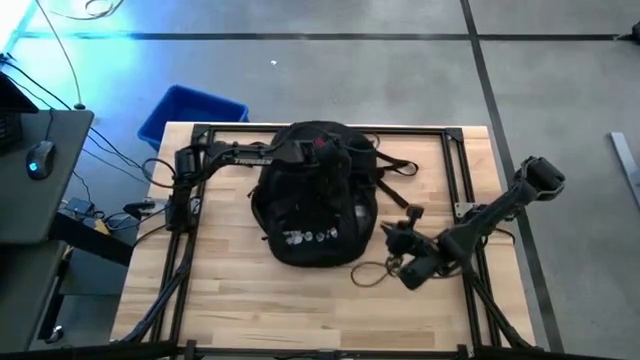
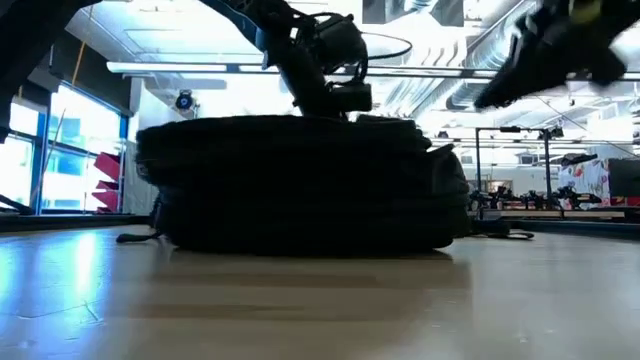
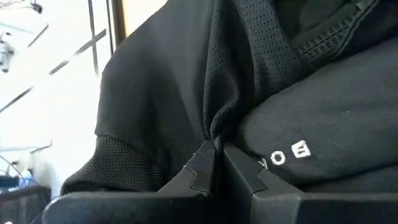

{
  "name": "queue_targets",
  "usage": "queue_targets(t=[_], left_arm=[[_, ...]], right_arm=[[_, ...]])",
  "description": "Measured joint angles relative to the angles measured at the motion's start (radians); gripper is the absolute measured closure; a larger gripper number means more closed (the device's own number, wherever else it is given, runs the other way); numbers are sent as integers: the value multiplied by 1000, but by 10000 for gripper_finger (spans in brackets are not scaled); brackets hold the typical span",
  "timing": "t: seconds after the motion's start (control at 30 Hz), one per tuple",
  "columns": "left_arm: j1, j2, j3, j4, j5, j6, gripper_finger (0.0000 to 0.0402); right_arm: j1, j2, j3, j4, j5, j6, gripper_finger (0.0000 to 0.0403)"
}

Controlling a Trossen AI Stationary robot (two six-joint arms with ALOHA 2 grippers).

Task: Unpack backpack
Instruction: Close the black backpack

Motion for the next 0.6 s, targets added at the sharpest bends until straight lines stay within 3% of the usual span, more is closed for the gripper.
queue_targets(t=[0.2,0.3,0.43,0.6], left_arm=[[-62,-6,-1,1,-24,8,401],[-75,-6,-1,5,-25,8,401],[-87,-6,-1,11,-28,9,401],[-90,-6,-1,13,-26,4,401]], right_arm=[[-139,-17,-90,159,-42,-174,274],[-220,-32,-105,295,-144,-364,239],[-343,-32,-113,385,-289,-547,228],[-493,-37,-109,435,-479,-676,240]])
